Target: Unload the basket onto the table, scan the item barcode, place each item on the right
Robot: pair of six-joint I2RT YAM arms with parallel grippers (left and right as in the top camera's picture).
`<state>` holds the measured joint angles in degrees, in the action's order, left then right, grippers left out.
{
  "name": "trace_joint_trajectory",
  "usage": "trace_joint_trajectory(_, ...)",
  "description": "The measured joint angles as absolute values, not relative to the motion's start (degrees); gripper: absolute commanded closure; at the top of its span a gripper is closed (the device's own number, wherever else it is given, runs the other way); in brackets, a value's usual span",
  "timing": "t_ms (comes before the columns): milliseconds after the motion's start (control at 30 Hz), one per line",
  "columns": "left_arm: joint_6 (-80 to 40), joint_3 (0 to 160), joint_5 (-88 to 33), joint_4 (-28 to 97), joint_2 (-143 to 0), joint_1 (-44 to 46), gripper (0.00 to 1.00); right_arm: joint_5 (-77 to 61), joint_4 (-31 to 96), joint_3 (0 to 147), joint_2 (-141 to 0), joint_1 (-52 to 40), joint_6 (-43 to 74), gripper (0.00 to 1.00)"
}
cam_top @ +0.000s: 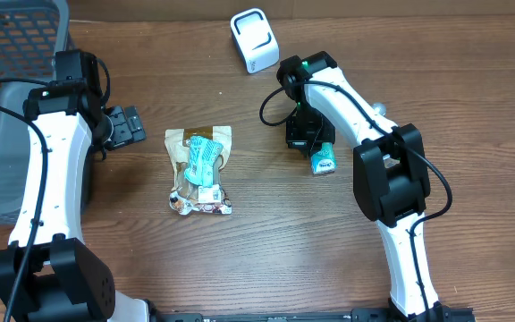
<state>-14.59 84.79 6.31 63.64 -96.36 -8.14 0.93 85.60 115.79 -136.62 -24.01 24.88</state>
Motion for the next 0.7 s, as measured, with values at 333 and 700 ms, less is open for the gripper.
trace_joint_trajectory(333,-14.6,84.8,6.3,63.6,-96.4,-8.1,0.01,-1.7,86.5,115.8,-136.6,-24.0,25.3,0.96)
trace_joint_trajectory(700,-14.6,84.8,6.3,63.6,-96.4,-8.1,0.00,-2.2,84.9,115.8,-136.6,-24.0,25.3,0.96)
